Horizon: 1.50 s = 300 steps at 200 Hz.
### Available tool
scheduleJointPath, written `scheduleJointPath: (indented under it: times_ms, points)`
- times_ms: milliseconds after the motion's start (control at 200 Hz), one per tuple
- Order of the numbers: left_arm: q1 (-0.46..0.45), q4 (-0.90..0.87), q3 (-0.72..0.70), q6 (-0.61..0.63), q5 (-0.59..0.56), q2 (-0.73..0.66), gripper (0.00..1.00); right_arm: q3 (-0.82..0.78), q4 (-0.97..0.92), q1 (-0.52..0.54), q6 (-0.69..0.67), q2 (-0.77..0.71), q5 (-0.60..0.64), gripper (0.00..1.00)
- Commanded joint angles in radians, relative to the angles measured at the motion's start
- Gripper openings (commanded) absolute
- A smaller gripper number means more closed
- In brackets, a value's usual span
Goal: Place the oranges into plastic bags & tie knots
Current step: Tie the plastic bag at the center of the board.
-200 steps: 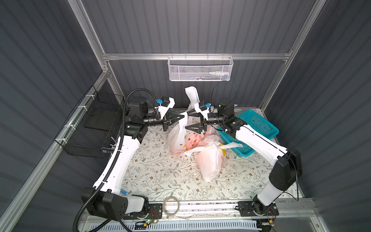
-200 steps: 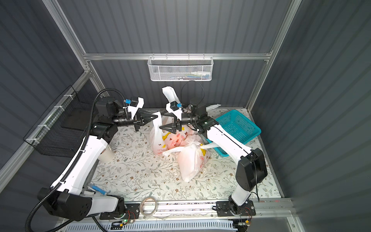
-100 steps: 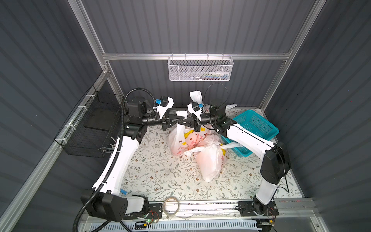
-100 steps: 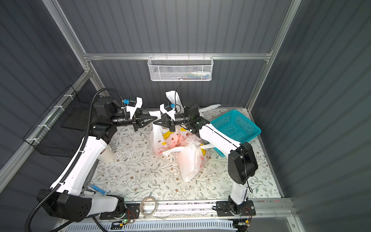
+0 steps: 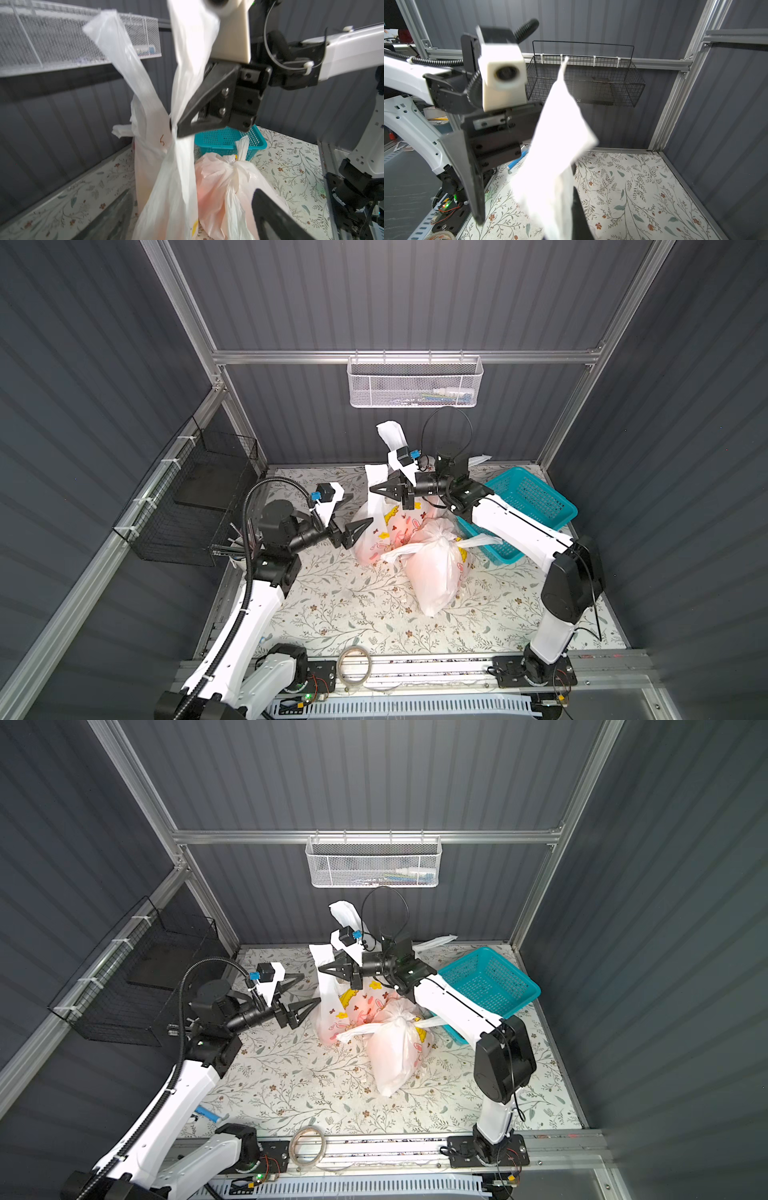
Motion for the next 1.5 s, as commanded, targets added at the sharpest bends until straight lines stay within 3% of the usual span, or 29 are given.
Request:
scheduleJointPath:
  times_ms: [0, 430, 755, 841, 941, 1046, 1216, 1386, 1496]
  points:
    - [0.006, 0.217, -0.039, -0.099, -0.022, 0.05, 0.91, 0.026, -0.006, 0.005, -0.001, -0.029, -0.002, 0.0]
    - [0.005, 0.611, 0.039, -0.273, 0.181, 0.345, 0.68, 0.021, -0.008, 0.011, 0.017, -0.036, -0.021, 0.0]
    - [-0.027, 0.65, 0.124, -0.307, 0.282, 0.454, 0.52, 0.027, -0.002, 0.018, 0.031, -0.028, -0.02, 0.0]
    - [-0.037, 0.625, 0.137, -0.289, 0.281, 0.467, 0.41, 0.031, -0.001, 0.017, 0.037, -0.025, -0.017, 0.0]
    - [-0.042, 0.629, 0.138, -0.288, 0.278, 0.471, 0.19, 0.035, -0.006, 0.017, 0.046, -0.025, -0.007, 0.03]
    - [-0.041, 0.613, 0.117, -0.266, 0.242, 0.445, 0.0, 0.04, -0.066, 0.007, 0.005, -0.049, 0.024, 0.15]
    - [-0.036, 0.438, 0.1, -0.159, 0.16, 0.397, 0.0, -0.007, -0.123, -0.078, -0.041, -0.136, 0.053, 0.4]
    - [-0.027, 0.468, 0.076, -0.189, 0.142, 0.392, 0.0, -0.048, -0.141, -0.193, -0.083, -0.169, 0.092, 0.64]
    - [-0.025, 0.46, 0.082, -0.196, 0.145, 0.398, 0.0, 0.009, -0.199, -0.228, -0.156, -0.103, 0.176, 0.96]
